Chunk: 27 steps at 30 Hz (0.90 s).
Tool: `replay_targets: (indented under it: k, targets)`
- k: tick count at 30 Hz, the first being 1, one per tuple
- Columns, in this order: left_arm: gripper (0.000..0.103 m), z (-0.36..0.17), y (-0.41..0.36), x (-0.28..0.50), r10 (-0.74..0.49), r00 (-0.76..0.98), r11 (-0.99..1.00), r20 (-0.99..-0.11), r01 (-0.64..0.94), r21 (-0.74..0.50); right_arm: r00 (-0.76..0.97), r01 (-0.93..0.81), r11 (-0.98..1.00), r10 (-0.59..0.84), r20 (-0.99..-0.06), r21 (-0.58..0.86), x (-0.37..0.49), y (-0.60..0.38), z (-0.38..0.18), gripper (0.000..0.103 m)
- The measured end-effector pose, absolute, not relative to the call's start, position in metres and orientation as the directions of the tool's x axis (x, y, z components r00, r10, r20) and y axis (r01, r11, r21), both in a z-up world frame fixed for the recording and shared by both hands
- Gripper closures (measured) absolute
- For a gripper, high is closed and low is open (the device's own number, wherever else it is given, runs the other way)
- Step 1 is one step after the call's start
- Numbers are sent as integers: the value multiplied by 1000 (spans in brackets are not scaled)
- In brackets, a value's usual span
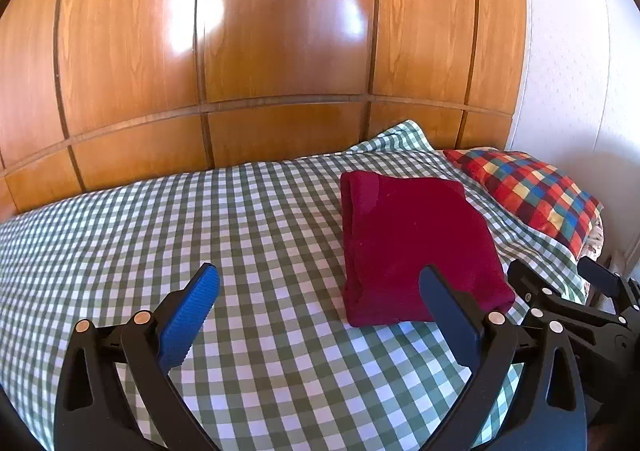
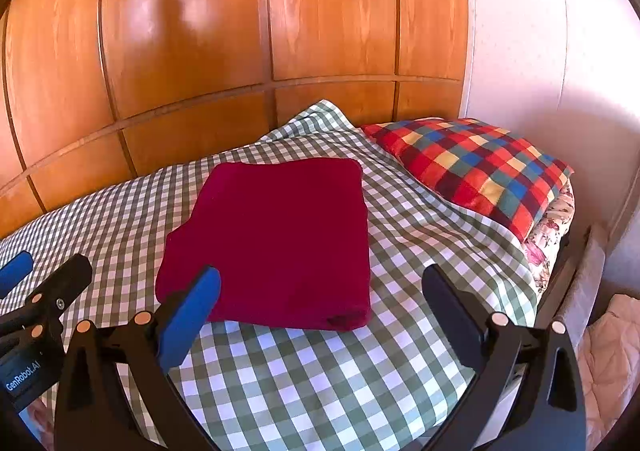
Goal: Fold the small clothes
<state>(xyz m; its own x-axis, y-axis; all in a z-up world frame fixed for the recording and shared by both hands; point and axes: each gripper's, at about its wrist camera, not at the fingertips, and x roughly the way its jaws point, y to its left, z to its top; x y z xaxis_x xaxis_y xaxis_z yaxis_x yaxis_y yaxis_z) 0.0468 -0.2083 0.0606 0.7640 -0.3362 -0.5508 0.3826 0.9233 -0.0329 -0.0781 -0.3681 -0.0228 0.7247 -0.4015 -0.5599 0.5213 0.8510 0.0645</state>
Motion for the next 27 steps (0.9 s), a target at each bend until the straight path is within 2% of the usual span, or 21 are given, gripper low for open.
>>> replay_targets:
  k: [27]
  targets:
    - [4,58,-207,46,-316,771,930,-553,367,-19,723,507,859,-383,-575,66,-74,-369,-28,2]
